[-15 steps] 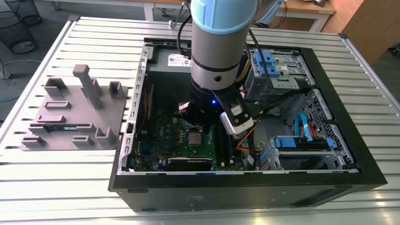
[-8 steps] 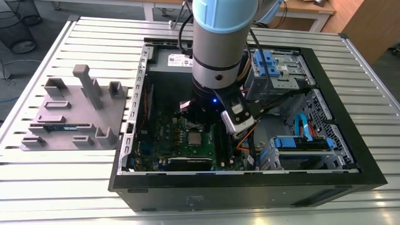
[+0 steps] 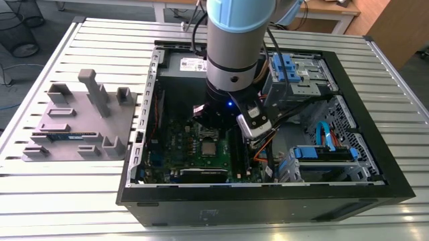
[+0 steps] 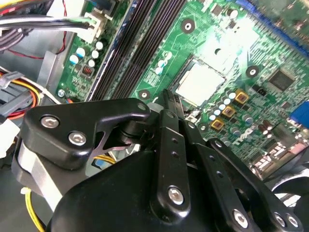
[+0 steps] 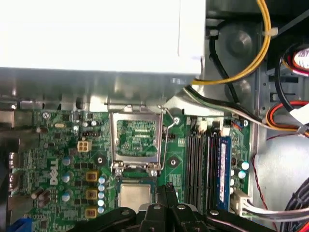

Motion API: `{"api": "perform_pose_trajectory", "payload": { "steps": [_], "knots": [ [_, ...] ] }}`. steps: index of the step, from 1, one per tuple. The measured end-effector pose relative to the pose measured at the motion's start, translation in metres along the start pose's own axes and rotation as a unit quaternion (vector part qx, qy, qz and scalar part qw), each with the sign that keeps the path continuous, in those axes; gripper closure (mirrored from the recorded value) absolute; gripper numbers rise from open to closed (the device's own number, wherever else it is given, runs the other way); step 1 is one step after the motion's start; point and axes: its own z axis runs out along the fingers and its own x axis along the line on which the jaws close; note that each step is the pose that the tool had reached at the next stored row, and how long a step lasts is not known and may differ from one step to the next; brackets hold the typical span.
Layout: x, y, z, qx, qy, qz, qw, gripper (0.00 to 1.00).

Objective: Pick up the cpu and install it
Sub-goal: 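Close the cpu cover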

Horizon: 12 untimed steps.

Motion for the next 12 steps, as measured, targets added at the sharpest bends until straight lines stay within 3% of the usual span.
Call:
{"api": "perform_pose_trajectory", "payload": {
  "steps": [8,12],
  "knots": [
    [-0.0008,0.0128,0.0018,-0.0029,0.0000,0.000,1.00000,0.89],
    [-0.0043,0.0155,0.0032,-0.0034,0.0000,0.000,0.99999,0.89]
  ]
}}
